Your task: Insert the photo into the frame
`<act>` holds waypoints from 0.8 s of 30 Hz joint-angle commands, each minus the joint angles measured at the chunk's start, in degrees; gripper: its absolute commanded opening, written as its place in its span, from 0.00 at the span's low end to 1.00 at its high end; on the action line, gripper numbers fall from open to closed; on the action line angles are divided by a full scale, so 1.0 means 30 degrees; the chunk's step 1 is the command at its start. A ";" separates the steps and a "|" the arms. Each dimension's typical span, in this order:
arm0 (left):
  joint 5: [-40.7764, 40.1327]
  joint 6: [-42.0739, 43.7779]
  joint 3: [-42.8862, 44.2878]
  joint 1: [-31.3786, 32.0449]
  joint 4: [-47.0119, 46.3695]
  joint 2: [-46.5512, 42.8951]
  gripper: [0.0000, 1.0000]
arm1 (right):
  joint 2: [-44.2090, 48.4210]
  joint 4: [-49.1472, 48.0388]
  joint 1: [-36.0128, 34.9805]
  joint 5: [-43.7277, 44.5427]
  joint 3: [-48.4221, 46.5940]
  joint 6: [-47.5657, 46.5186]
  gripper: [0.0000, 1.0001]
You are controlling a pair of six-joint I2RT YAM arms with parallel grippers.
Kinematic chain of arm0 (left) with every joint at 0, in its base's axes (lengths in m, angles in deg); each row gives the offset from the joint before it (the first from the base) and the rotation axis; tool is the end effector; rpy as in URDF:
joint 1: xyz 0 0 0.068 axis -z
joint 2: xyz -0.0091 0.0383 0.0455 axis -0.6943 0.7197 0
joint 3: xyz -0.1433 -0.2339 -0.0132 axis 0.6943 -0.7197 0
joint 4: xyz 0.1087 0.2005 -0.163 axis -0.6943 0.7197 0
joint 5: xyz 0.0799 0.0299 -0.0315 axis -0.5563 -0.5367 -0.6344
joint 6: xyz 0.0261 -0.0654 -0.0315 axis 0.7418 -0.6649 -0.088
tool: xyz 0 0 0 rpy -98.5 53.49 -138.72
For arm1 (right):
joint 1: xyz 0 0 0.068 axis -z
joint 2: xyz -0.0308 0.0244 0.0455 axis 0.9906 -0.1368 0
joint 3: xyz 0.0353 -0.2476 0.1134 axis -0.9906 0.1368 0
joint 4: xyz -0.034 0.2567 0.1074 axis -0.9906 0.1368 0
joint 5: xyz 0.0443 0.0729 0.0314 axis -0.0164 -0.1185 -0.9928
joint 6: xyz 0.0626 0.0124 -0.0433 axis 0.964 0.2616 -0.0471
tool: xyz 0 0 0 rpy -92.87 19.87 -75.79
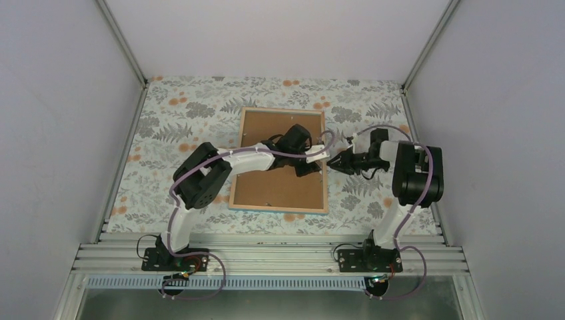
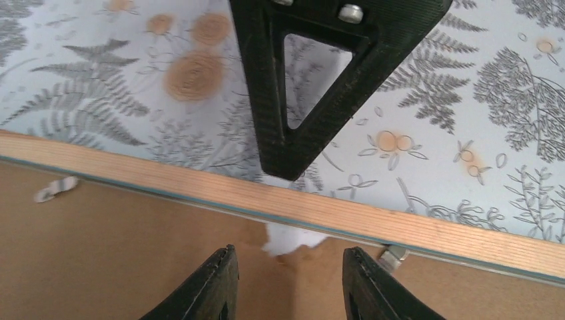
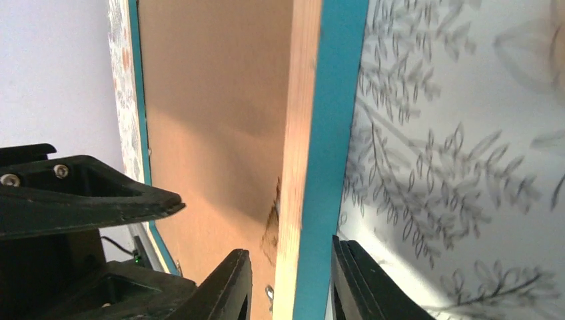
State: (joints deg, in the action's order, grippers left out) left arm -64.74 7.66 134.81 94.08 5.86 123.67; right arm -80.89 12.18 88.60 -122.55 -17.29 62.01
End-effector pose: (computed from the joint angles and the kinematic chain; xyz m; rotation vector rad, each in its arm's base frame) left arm 0.3023 -0.3947 0.1270 1.5363 1.8390 -0.6217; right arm 0.3194 0.0183 0.0831 0.0183 2.6244 1.3715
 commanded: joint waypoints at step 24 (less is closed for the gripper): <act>-0.0878 0.0555 1.0087 -0.3031 0.3206 0.7553 0.34 | -0.5092 -0.5341 -0.1077 0.0474 -0.5708 0.5053 0.25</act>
State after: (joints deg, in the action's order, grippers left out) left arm -66.56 8.86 162.75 84.40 13.31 143.52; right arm -94.53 -1.59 86.56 -120.06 -33.42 75.28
